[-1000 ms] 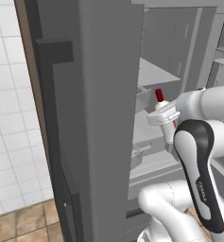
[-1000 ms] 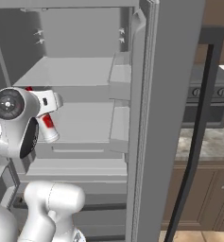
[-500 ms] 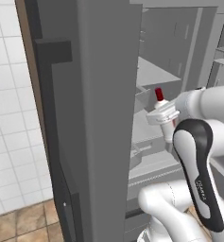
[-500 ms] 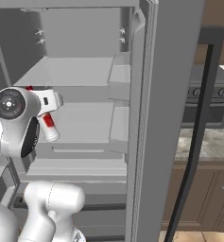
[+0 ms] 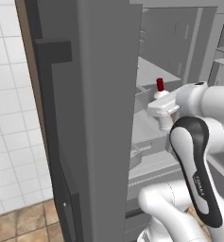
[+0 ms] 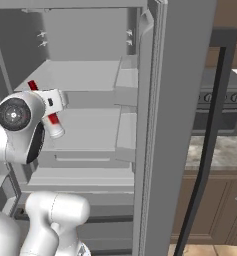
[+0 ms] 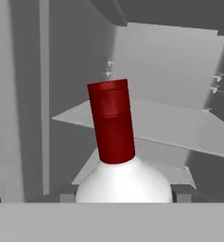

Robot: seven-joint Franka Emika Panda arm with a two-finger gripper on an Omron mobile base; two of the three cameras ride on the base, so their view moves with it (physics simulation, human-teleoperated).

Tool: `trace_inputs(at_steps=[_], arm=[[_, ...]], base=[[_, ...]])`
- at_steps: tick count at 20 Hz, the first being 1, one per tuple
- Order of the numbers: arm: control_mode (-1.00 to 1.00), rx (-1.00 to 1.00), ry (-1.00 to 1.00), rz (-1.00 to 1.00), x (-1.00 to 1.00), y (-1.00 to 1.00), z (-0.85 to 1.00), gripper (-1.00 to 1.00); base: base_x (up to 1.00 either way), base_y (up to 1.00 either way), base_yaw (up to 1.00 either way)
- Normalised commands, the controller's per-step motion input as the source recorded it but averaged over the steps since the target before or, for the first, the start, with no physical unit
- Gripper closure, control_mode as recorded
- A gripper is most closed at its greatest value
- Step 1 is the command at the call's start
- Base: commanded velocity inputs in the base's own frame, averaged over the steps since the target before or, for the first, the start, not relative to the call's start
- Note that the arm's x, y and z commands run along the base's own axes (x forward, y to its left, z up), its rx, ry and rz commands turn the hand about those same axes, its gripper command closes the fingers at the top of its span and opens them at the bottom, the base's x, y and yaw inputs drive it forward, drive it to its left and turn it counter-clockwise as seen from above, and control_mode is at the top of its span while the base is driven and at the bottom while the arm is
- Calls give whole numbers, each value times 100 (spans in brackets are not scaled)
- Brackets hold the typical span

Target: Place the liquor and beer on the top shelf of the fridge to keep them out of children's reach, and place the orange on lower shelves for easy access.

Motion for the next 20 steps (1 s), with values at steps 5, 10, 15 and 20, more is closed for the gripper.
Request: trace_inputs(at_steps=[5, 10, 15, 20], arm=[[-100, 2, -15, -1, 12, 0, 43, 100], [-100, 3, -4, -7, 20, 1, 40, 100], [-100, 11, 0, -14, 38, 0, 20, 100], [-100, 18, 0, -10, 40, 0, 28, 100]], base=[[0, 0, 0], [0, 0, 0], [0, 0, 0], [0, 0, 0]])
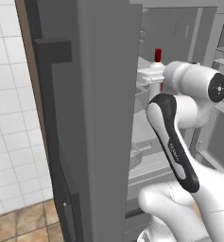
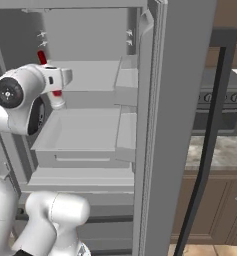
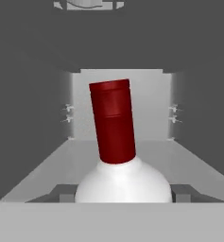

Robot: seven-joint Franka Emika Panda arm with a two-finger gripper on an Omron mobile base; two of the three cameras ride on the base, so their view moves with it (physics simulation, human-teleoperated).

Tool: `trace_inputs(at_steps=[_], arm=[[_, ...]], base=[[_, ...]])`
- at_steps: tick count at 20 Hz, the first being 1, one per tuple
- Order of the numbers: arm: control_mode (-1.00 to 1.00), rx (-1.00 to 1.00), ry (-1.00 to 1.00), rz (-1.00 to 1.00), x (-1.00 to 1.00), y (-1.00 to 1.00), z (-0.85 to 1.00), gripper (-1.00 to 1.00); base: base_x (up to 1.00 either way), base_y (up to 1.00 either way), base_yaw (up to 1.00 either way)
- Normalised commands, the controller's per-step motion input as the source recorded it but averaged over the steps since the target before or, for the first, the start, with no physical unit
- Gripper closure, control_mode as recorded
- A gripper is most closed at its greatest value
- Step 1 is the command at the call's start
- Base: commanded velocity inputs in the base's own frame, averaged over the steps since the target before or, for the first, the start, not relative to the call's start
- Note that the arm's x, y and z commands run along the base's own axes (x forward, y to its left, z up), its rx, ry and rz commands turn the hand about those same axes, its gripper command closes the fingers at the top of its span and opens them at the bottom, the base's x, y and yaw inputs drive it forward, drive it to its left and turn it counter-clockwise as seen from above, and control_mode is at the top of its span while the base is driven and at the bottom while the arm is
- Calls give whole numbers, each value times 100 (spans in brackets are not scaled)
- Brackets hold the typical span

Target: Place the liquor and beer on the top shelf of the fridge to keep them out of children's reach, and place the orange on lower shelves for easy access.

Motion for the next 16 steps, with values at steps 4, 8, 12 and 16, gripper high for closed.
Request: trace_inputs(at_steps=[4, 8, 12, 16], arm=[[-100, 18, 0, -5, 38, 0, 25, 100], [-100, 14, 0, -1, 40, -9, 20, 100], [-100, 3, 0, 0, 43, -8, 3, 100], [-100, 0, 0, 0, 56, 0, 0, 100]], base=[[0, 0, 0], [0, 0, 0], [0, 0, 0], [0, 0, 0]])
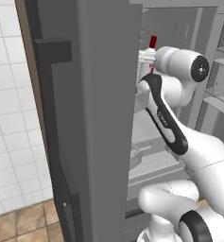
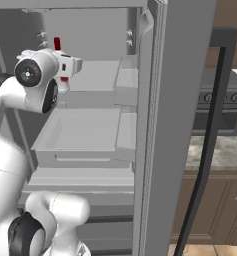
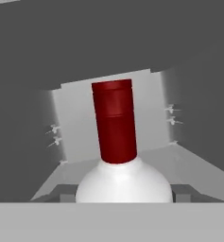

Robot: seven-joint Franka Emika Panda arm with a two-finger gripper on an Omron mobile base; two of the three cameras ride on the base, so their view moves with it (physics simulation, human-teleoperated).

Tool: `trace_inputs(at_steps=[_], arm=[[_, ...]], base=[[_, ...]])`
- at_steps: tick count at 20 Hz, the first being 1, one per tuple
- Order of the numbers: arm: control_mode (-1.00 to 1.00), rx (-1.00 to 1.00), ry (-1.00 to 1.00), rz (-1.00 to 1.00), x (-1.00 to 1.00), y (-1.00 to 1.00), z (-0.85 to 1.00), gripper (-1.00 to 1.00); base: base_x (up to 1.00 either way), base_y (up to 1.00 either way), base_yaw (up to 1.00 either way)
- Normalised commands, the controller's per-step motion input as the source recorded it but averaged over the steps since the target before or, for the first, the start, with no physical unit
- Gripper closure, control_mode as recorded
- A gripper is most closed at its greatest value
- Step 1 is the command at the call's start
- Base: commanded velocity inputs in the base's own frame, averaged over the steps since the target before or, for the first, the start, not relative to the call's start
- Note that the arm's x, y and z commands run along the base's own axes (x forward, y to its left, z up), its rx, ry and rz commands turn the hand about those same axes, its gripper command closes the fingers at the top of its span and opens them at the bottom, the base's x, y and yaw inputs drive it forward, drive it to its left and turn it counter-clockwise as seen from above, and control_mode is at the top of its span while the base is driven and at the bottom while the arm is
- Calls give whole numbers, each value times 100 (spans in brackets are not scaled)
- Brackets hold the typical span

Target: Place the liquor and beer on the top shelf of the fridge to keep them out of children's reach, and place the orange on lower shelves for easy access.

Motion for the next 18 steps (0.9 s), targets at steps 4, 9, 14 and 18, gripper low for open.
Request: trace_inputs(at_steps=[4, 9, 14, 18], arm=[[-100, 0, 0, 0, 60, 0, 0, 100], [-100, 0, 0, 0, 62, 0, 0, 100], [-100, 0, 0, 0, 59, -1, 0, 100], [-100, 0, 0, 0, 54, -1, 0, 100]], base=[[0, 0, 0], [0, 0, 0], [0, 0, 0], [0, 0, 0]])
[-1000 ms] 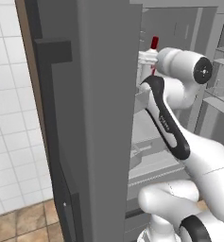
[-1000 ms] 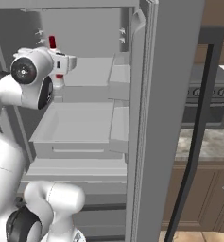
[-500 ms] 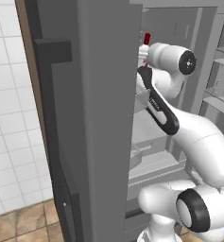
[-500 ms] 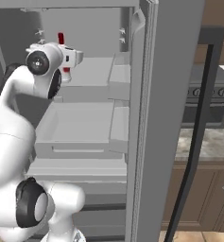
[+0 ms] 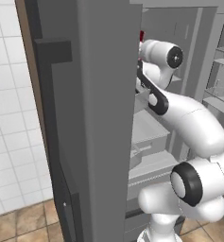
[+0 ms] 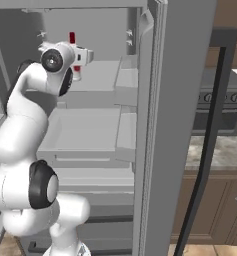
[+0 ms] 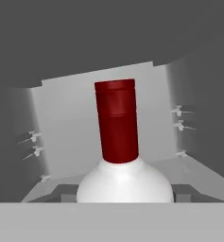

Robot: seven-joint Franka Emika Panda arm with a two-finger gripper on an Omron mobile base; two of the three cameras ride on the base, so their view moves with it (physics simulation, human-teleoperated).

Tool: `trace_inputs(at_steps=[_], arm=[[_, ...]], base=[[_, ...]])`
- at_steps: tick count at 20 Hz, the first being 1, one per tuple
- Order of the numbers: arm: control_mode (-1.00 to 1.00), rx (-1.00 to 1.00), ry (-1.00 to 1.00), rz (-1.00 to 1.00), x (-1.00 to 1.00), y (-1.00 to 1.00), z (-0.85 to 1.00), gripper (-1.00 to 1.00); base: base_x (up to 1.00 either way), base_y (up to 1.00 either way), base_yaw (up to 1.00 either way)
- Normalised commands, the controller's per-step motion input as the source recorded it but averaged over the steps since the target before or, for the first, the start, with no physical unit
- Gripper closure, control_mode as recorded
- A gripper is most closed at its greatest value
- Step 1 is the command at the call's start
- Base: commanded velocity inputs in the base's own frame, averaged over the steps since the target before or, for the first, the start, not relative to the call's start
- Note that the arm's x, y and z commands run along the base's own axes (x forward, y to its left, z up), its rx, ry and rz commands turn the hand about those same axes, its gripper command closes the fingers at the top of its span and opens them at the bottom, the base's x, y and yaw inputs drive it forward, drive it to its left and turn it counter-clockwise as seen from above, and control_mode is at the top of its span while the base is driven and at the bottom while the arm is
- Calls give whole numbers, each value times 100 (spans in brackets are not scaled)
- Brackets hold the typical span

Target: Place the liquor and beer on the top shelf of the fridge to keep them out of children's reach, and place the orange on lower shelves for easy access.

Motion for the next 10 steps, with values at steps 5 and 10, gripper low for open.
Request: trace_inputs(at_steps=[5, 10], arm=[[-100, -2, 0, 0, 51, 0, 0, 100], [-100, -4, 0, 0, 45, 0, -1, 100]], base=[[0, 0, 0], [0, 0, 0]])
